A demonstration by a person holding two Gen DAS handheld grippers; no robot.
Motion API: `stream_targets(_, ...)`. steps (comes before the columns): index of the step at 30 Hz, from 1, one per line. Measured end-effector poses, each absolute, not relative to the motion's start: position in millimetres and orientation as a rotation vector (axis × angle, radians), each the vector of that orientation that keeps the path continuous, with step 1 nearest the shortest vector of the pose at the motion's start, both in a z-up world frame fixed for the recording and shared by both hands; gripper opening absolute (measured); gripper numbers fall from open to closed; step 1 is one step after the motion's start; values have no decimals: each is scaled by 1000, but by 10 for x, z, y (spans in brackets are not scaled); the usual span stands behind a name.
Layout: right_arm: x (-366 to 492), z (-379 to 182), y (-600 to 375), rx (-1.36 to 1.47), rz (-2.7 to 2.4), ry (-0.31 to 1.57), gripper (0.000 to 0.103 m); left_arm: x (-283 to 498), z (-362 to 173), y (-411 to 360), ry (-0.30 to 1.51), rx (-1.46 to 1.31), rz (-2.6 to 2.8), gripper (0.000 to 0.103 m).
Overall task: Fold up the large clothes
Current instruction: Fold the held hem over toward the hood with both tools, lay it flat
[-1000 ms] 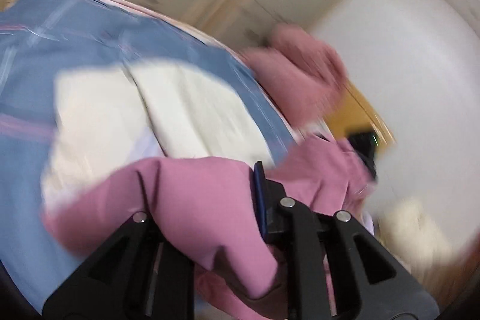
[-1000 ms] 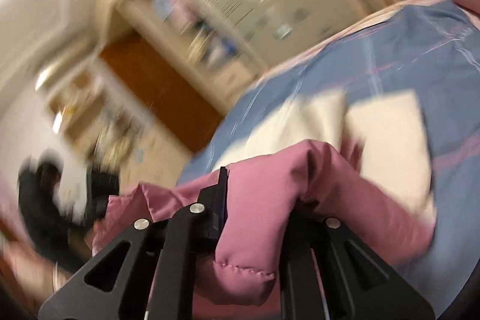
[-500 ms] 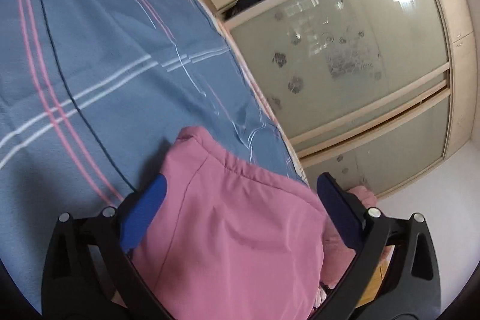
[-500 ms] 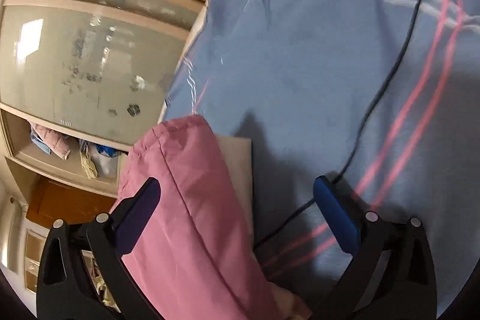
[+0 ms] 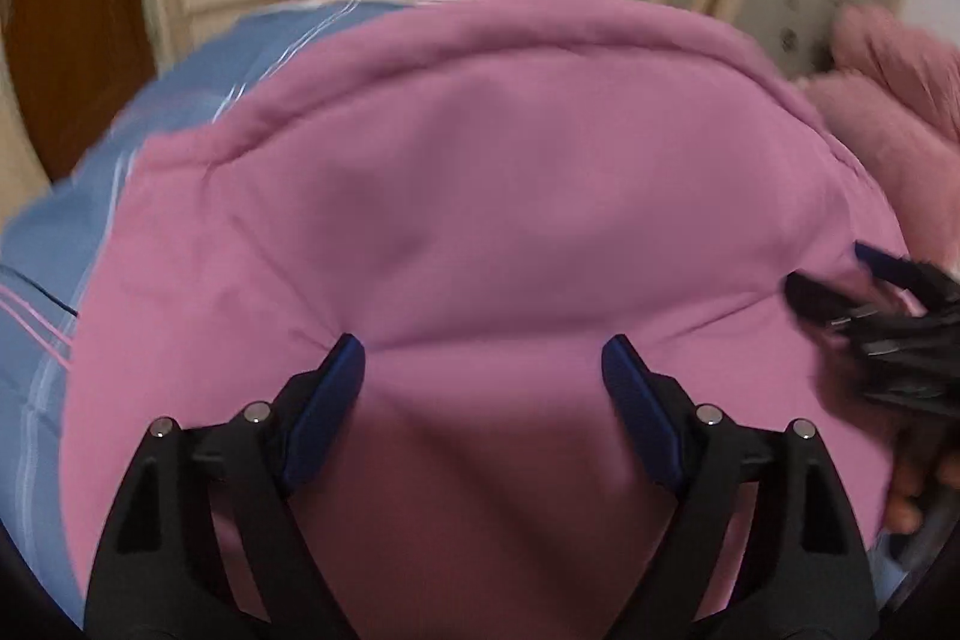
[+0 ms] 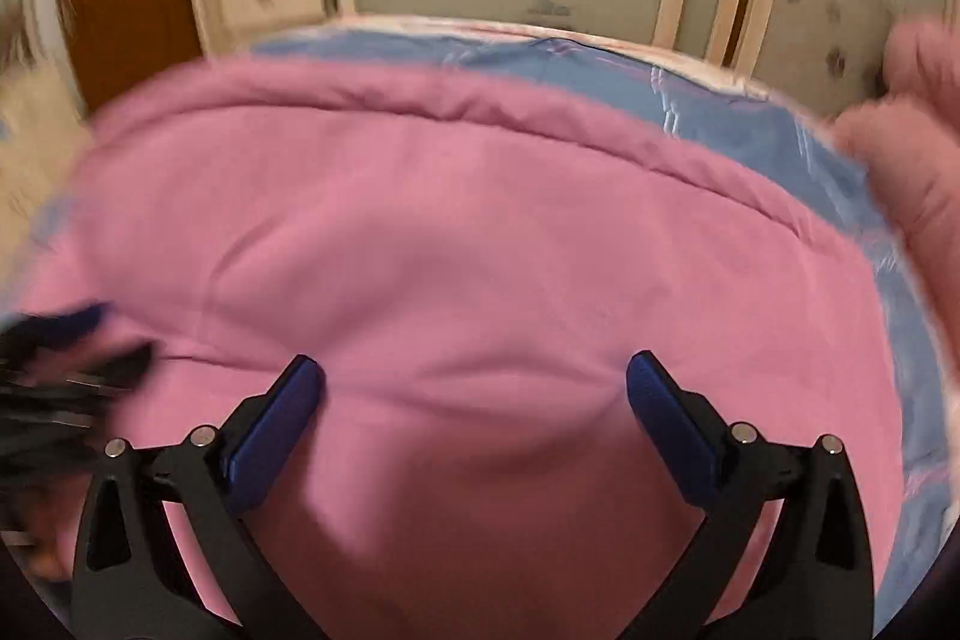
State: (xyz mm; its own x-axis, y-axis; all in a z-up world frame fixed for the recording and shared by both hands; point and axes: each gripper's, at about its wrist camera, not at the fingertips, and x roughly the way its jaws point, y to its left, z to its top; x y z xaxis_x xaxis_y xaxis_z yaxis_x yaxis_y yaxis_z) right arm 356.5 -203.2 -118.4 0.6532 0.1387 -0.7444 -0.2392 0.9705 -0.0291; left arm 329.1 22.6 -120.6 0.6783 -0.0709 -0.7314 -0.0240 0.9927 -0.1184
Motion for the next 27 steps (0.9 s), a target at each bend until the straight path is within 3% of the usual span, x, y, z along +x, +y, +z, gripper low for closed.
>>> stream_targets(10, 4518, -1376, -2486, 119, 82, 871, 102, 3678, -1314, 808, 830, -172, 119, 84)
stream_targets(12, 4650, -1384, -2700, 199, 53, 889, 102, 3661, -1330, 928, 843, -174, 167, 93)
stream_targets(17, 4456, -1422, -3197, 324, 59, 878, 102, 3477, -1381, 1317, 874, -322, 172, 95)
stream_targets(22, 3775, -1227, -3637, 155, -384, 661, 102, 2930, -1123, 1496, 760, -330, 273, 94)
stream_targets(25, 3490, -1097, -3779, 275, -241, 669, 102, 2568, -1060, 1498, 726, -375, 207, 94)
stream_targets(27, 3364, -904, -3515, 205, -184, 654, 102, 2396, -1121, 1431, 736, -375, 159, 95)
